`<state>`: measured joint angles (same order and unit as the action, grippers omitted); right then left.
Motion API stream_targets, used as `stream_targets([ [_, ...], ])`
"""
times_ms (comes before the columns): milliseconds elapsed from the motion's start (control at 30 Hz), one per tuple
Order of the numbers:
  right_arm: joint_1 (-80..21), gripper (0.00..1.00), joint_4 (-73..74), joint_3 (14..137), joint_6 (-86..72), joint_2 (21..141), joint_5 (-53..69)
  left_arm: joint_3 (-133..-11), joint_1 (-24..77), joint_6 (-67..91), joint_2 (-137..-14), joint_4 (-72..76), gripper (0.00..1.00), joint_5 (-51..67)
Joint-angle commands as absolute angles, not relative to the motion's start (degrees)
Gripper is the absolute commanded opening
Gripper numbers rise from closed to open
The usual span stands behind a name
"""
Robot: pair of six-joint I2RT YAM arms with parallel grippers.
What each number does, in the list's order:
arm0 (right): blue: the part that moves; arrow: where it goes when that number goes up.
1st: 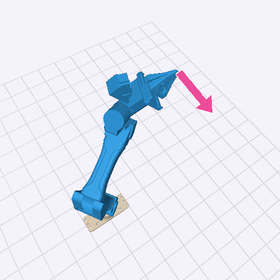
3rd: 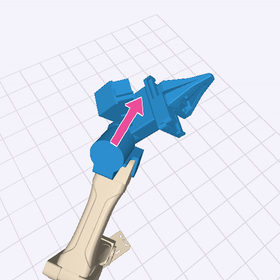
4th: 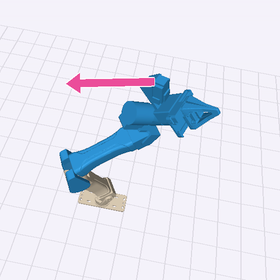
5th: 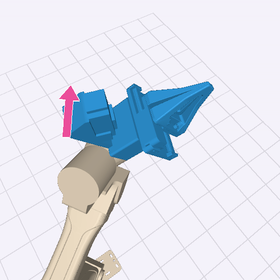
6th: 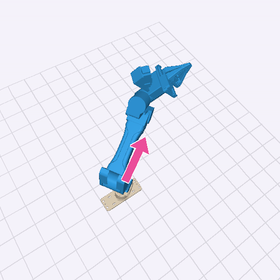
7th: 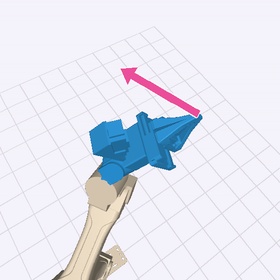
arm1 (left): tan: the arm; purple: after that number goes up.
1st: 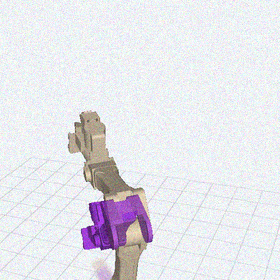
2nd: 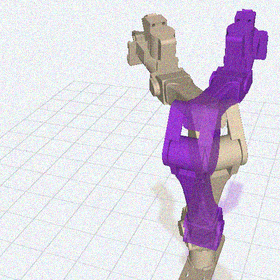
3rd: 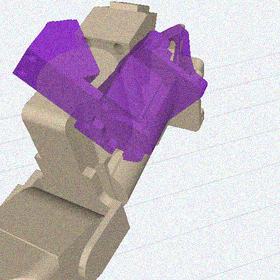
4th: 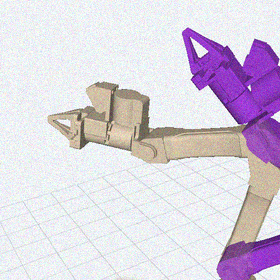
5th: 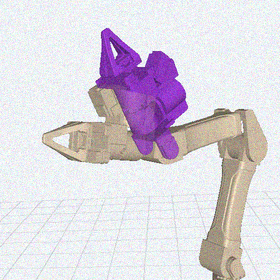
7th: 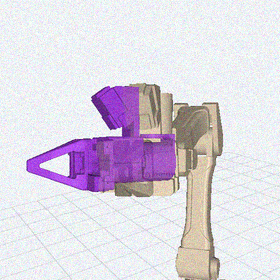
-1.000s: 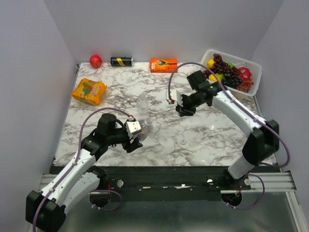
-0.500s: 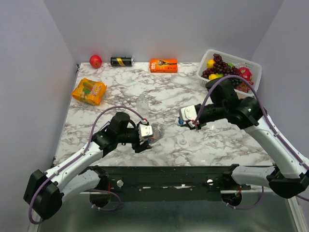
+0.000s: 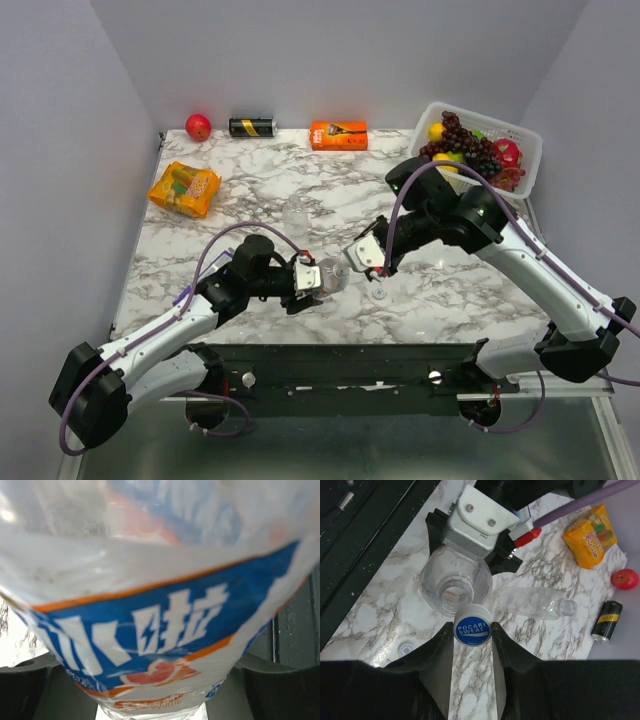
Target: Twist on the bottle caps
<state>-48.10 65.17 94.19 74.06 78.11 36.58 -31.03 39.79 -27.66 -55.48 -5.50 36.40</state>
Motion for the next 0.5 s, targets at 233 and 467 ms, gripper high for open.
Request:
stream_targets([
  [233,-51.41,0.26,73.65,95.27,82.09,77.96,35.16,-27.77,41.13,-26.37,-53.00,-1.14,0.00,35.42],
  [467,-53.87,0.27,71.81,95.71,80.96,79.54,34.11,-28.21,42.19,-25.84,-52.91,-1.49,0.00,35.68],
])
